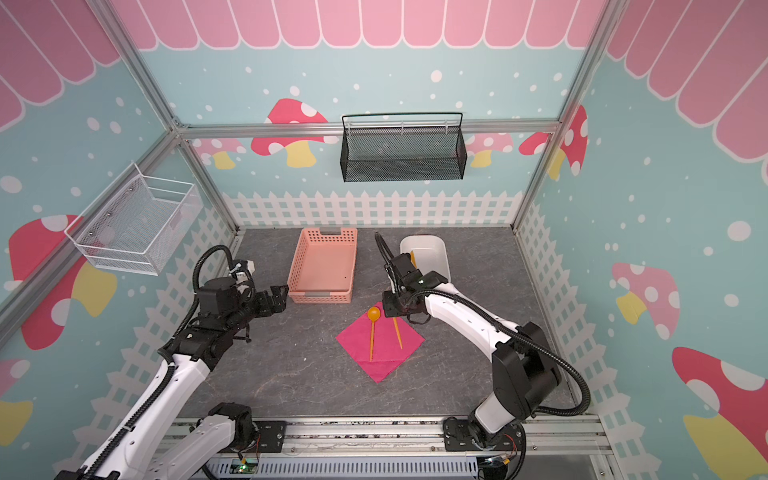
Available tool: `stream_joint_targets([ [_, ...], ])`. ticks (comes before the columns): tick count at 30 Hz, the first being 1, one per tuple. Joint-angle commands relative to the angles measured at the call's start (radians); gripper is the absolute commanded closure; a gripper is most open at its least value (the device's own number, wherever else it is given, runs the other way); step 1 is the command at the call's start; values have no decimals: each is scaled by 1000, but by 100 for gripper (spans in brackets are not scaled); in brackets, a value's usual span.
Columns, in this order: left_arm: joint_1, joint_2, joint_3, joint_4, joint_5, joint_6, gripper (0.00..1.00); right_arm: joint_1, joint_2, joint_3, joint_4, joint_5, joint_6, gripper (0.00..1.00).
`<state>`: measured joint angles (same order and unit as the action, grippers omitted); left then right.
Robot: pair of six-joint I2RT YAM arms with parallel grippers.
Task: Place the utensils on the paper napkin and roll it up
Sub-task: 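Lower the yellow fork onto the napkin beside the spoon with the right gripper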
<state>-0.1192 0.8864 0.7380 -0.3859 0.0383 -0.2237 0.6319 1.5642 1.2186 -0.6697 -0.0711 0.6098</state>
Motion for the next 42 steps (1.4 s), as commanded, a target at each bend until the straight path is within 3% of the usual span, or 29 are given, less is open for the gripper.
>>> stream_joint_targets([
  [1,5,-6,15,-14,11,0,1,15,19,-12,9,17,26,91],
  [21,13,-6,17,-8,24,-2,0,59,70,42,5,32,64,91],
  [42,15,0,15,-5,27,-2,0,94,98,-165,262,68,226,90],
])
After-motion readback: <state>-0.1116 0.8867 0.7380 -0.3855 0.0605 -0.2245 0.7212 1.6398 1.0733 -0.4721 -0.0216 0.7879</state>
